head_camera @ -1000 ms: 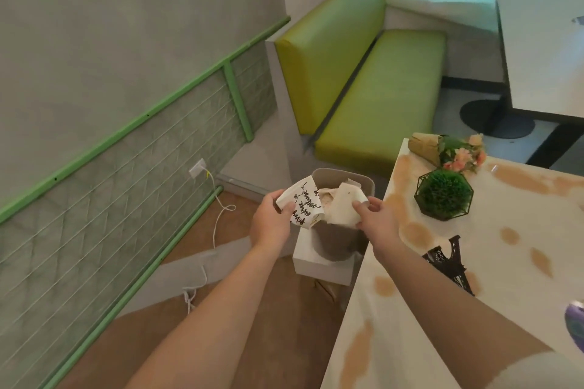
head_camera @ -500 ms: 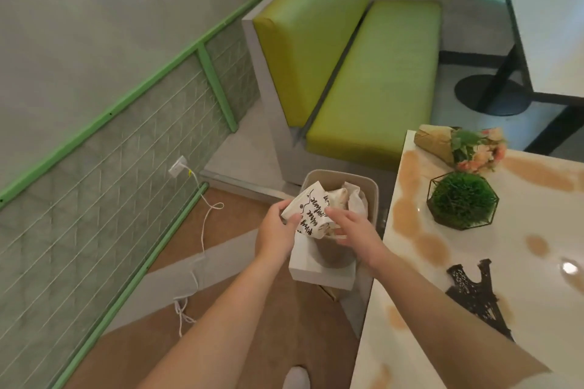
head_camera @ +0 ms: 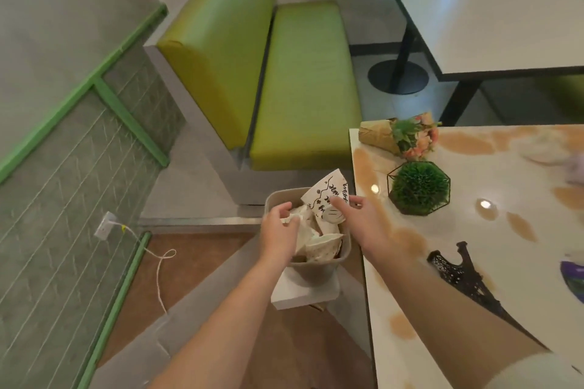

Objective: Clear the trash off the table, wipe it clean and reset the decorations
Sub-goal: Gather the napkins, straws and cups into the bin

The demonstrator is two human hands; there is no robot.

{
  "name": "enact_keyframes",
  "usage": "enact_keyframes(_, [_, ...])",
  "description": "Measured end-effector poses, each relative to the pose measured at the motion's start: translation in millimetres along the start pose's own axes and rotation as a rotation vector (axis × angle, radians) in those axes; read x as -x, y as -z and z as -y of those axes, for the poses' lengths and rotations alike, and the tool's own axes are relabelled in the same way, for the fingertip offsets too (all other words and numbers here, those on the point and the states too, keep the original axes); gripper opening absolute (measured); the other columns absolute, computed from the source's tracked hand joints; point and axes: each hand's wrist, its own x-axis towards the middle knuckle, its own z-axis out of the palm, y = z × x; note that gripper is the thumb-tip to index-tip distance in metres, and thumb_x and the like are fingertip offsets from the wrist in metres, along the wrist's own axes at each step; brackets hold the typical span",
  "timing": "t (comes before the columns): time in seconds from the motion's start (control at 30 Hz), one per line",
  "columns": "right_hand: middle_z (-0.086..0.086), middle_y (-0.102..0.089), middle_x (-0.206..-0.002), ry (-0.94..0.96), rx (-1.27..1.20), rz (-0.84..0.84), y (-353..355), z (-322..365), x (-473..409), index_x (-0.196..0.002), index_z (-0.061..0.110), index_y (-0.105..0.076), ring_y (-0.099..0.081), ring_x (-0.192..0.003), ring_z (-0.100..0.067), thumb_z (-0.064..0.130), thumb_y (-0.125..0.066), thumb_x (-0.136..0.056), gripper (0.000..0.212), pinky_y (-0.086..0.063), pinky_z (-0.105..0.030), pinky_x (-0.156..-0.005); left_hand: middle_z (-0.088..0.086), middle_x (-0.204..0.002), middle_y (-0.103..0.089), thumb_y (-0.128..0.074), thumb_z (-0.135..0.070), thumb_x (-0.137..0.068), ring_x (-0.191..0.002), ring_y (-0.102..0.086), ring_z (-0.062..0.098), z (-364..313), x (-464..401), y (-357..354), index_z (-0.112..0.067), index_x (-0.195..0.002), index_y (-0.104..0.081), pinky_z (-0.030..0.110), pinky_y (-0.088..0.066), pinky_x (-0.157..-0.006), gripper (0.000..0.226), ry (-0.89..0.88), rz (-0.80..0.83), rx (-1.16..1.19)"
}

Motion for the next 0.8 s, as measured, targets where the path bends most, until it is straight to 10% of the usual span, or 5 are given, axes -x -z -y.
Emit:
enact_keyframes(0.2, [-0.007,-0.067,-0.106,-0.199,0.184,0.089,-5,-6,1,-0.113,0.006,-0.066,-0.061,-0.094,-0.023,0.048,-0.052,-0.094,0.049,-0.046,-0.034,-0.079,-0.006,-0.117,-0.056,-0.054,-0.027,-0.096,-0.097,-0.054,0.009,-2,-13,5,-0.026,-0.125,-0.057,0.027,-0.042,-0.082,0.03,-0.06,0.048,-0.053])
enact_keyframes(0.8, [-0.008,-0.067,-0.094,0.079,-0.034,-0.2,168,24,103,-0.105,0.012,-0.068,-0.056,-0.064,-0.018,0.004,-0.055,-0.089,0.022,-0.044,-0.025,-0.056,-0.007,-0.102,-0.063,-0.052,-0.039,-0.097,-0.093,-0.059,0.015,-126,89,-75,-0.031,-0.114,-0.061,0.034,-0.049,-0.08,0.021,-0.31,0.359,-0.147])
